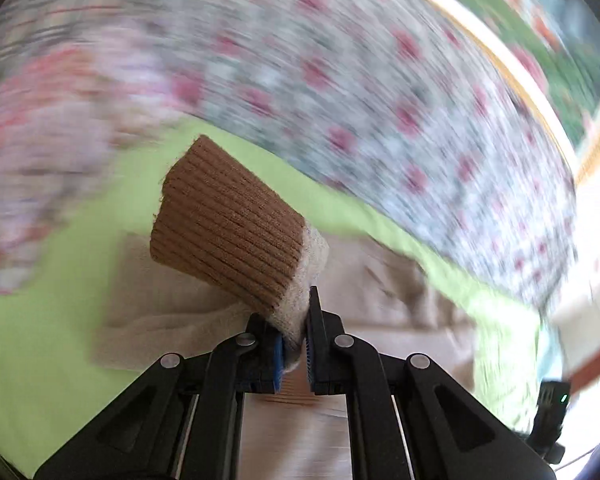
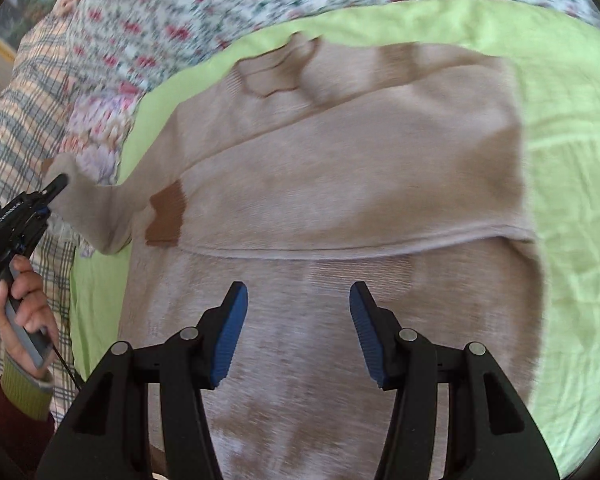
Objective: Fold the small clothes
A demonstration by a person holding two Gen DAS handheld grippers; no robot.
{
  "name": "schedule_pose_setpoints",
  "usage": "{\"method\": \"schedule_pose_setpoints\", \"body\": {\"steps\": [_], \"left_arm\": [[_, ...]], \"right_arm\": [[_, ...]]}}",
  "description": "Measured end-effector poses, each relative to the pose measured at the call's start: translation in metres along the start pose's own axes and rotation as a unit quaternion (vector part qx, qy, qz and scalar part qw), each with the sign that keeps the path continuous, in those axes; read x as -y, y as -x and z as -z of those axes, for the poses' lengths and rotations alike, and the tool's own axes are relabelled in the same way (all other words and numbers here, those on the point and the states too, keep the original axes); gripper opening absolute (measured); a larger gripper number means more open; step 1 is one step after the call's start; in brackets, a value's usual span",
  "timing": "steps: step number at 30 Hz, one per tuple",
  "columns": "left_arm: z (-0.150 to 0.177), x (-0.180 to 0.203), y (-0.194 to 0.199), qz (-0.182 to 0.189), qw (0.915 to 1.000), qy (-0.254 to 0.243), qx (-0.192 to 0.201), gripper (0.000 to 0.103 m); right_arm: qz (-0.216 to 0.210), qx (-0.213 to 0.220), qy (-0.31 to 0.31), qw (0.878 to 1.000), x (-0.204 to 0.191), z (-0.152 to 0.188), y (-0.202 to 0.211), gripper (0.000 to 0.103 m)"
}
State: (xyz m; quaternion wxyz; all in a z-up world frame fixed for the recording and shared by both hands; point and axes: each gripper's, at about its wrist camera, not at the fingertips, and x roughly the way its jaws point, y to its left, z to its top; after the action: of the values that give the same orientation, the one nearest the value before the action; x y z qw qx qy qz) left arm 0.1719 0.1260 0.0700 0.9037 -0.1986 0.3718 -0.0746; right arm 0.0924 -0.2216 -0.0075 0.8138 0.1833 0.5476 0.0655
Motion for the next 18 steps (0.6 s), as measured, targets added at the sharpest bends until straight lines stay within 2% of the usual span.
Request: {"method": "schedule_pose_setpoints", "body": {"steps": [2,4,8,9,11,15,18], "left_arm": [[0.011,0.043,-0.034,0.020,0.9991,-0.030,-0.024,0.007],[0.024,0.081,-0.061,0.021,0.9967,-0.068,-0.038,0.007],[0.064,0.128,-0.115,0.022,0.9872,-0.125,-0.096,0.010],[0.069,0.135,-0.126,0.020,0.9847,-0.136,-0.108,0.015],[0.082,0.137,-0.137,0.023,0.9807,-0.144,-0.130,0.019],[0.097,0.124,-0.122,0.031,0.9774,-0.149,-0.146,0.049],[0.101,0.104,-0.090,0.020,0.9775,-0.158,-0.139,0.052]], "right_arm": [[0.008,0.013,-0.023,1.000,0.016,0.007,0.013,0.055],[0.014,0.025,-0.047,0.999,0.030,0.014,0.022,0.055],[0.021,0.037,-0.083,0.996,0.050,0.021,0.033,0.055],[0.023,0.038,-0.087,0.995,0.053,0.021,0.033,0.055],[0.028,0.039,-0.091,0.995,0.055,0.021,0.032,0.055],[0.021,0.038,-0.087,0.995,0.049,0.015,0.024,0.055],[0.000,0.035,-0.072,0.997,0.034,0.004,0.012,0.055]]}}
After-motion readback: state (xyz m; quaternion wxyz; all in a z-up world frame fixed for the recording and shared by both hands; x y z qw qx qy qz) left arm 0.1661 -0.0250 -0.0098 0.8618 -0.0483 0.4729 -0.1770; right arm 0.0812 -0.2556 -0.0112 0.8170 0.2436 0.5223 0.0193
